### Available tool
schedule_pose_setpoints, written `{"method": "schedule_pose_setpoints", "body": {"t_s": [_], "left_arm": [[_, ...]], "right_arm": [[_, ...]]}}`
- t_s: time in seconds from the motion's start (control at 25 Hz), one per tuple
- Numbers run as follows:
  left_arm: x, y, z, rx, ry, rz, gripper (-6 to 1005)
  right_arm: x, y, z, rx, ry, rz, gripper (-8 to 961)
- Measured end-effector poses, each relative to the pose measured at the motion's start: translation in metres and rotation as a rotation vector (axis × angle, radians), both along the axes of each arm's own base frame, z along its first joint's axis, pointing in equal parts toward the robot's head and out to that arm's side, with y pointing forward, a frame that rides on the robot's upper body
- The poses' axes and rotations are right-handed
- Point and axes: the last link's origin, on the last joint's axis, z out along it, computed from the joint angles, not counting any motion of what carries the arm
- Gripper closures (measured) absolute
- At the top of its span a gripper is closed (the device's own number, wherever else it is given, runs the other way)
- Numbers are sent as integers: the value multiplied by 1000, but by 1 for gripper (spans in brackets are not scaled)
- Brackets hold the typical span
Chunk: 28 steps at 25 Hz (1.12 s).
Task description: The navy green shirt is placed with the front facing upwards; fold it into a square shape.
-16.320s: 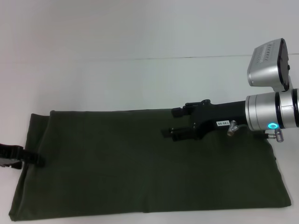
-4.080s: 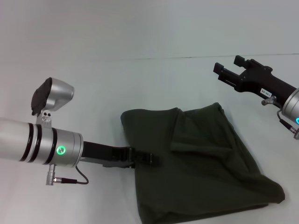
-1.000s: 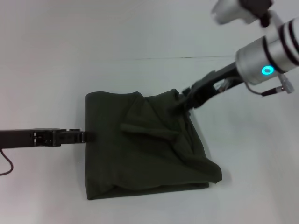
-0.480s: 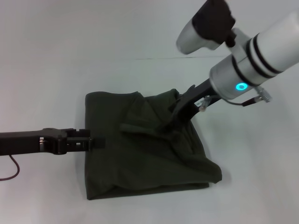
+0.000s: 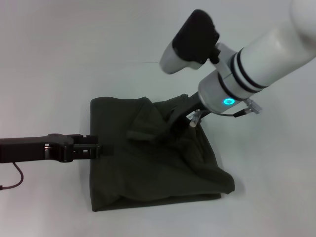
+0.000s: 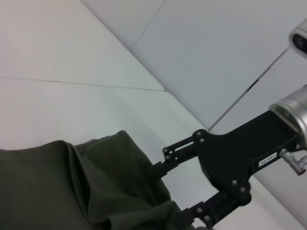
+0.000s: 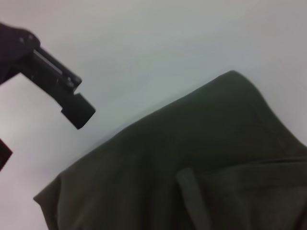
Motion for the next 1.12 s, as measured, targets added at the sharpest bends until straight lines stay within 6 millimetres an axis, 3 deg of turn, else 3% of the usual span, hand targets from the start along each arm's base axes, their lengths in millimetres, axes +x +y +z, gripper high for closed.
{"method": "schedule_pose_setpoints", "body": {"t_s": [0.44,1.12], "left_arm": [[2,2,-2,8,1,-6,94],[2,3,-4,17,6,-11,94]], "right_arm": [[-4,-1,-16,6,-24,86,159],[5,3,-29,35,-31,81,162]]}}
